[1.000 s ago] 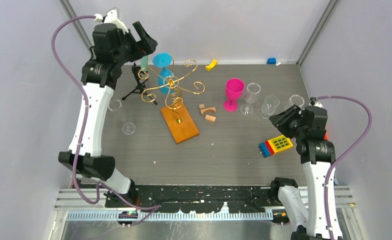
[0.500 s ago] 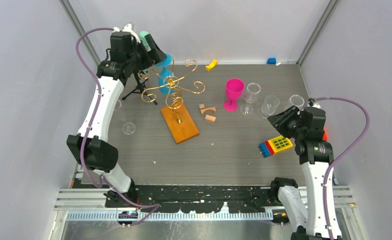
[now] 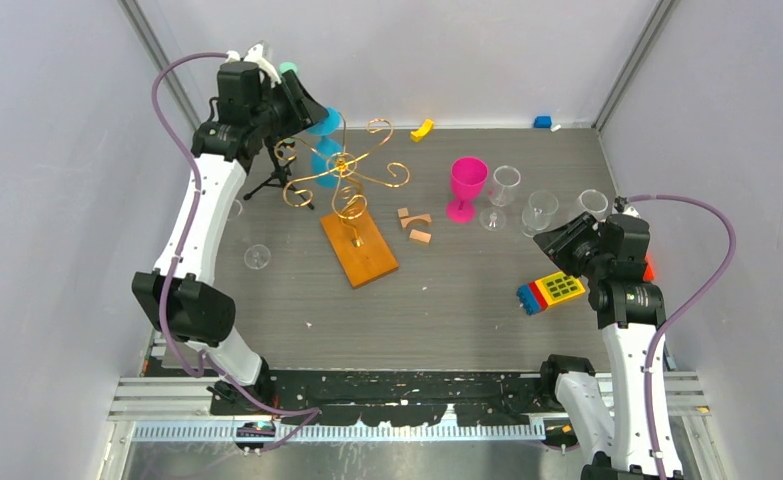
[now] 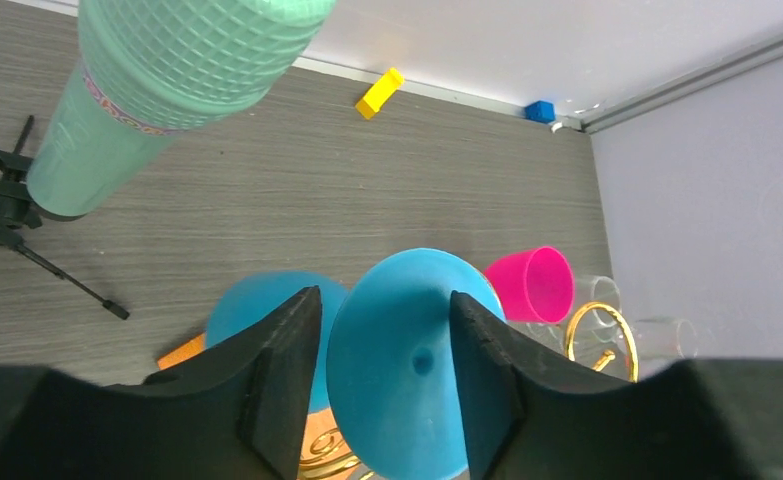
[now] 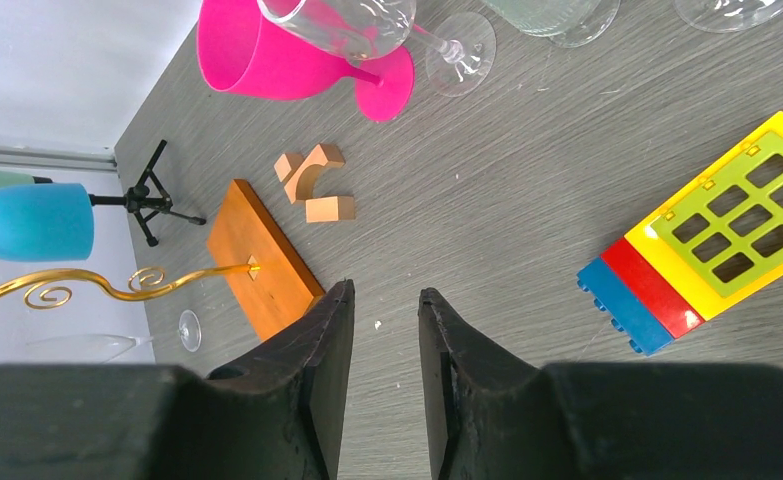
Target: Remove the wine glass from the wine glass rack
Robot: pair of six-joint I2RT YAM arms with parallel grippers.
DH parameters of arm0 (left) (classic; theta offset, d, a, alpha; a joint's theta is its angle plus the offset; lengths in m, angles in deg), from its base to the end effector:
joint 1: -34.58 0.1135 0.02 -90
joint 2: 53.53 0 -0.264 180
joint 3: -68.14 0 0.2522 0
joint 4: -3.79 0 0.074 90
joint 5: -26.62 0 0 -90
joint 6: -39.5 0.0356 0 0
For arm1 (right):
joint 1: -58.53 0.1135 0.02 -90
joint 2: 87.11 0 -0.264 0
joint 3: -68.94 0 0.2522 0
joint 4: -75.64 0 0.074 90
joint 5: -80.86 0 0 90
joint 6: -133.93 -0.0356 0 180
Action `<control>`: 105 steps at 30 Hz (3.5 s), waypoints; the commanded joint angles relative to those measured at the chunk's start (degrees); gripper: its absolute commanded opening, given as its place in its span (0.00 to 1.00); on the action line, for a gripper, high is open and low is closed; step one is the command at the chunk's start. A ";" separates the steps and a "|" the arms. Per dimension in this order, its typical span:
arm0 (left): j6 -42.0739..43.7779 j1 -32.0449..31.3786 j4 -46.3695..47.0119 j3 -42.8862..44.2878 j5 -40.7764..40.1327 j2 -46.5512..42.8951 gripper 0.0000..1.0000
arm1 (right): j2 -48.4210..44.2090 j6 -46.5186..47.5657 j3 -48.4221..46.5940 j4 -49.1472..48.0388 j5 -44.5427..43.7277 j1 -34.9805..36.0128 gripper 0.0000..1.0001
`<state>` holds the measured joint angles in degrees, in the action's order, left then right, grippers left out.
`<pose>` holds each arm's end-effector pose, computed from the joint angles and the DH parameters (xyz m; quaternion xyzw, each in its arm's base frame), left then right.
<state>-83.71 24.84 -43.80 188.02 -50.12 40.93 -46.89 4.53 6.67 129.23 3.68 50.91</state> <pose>0.3622 -0.0705 0.4440 -0.1046 0.8202 -0.2921 0.4807 0.1446 -0.0114 0.3218 0.2959 0.8170 0.2266 0.4400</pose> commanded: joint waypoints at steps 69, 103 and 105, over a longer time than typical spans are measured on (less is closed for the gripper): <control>-23.05 6.51 21.56 -10.24 25.06 -9.64 0.00 | -1.78 0.73 -1.24 -2.29 -0.65 0.15 0.34; -26.16 13.25 34.08 -12.53 24.18 -23.97 0.00 | -4.65 -0.43 0.85 -9.78 22.97 0.15 0.67; -31.10 12.96 40.55 -14.70 25.50 -24.69 0.00 | -5.76 -2.73 1.16 -12.49 25.63 0.15 0.68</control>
<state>-106.44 37.71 -17.39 174.74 -29.12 17.98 -50.65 4.60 7.44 124.08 19.40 50.91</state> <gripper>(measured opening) 0.021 0.666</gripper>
